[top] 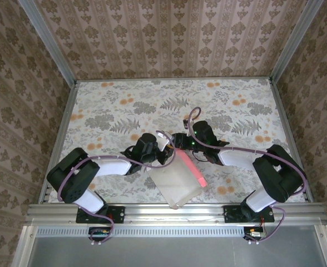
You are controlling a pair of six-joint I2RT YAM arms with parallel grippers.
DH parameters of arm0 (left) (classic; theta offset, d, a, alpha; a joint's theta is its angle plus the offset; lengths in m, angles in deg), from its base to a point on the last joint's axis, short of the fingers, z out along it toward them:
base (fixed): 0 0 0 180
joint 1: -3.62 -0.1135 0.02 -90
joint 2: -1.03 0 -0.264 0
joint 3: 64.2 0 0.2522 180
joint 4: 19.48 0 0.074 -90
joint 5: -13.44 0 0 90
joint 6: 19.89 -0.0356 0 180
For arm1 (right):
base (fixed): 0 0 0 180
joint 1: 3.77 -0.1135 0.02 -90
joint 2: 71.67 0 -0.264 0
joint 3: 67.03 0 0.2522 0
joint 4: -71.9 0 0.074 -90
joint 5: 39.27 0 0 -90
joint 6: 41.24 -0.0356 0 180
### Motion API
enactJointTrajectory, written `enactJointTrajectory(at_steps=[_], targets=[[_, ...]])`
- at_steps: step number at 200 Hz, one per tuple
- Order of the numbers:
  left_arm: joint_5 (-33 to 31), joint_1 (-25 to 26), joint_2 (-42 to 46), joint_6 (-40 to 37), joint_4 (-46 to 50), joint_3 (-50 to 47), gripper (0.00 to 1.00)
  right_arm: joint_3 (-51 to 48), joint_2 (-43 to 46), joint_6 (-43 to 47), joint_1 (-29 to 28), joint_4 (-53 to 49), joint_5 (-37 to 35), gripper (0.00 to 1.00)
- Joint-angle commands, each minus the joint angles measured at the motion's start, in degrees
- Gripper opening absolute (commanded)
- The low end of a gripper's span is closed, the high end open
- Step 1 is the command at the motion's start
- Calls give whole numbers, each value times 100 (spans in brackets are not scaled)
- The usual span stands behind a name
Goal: Fold the paper box
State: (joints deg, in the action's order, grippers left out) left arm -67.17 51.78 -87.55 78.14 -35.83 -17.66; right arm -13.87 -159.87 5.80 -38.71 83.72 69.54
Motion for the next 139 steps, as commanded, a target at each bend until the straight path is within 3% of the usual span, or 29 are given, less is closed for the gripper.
enactJointTrajectory(at_steps=[1,39,119,139], targets=[[-582,49,-63,-70,153,202,8,-152,-76,-92,-15,5,330,49],[-819,130,-70,-39,230,264,5,-134,-35,-116,61,-88,386,49],[-2032,418,146,120,833,452,1,103,-242,-313,178,-165,667,49],[-2299,426,241,214,822,314,1,364,-187,-264,218,-506,661,54]])
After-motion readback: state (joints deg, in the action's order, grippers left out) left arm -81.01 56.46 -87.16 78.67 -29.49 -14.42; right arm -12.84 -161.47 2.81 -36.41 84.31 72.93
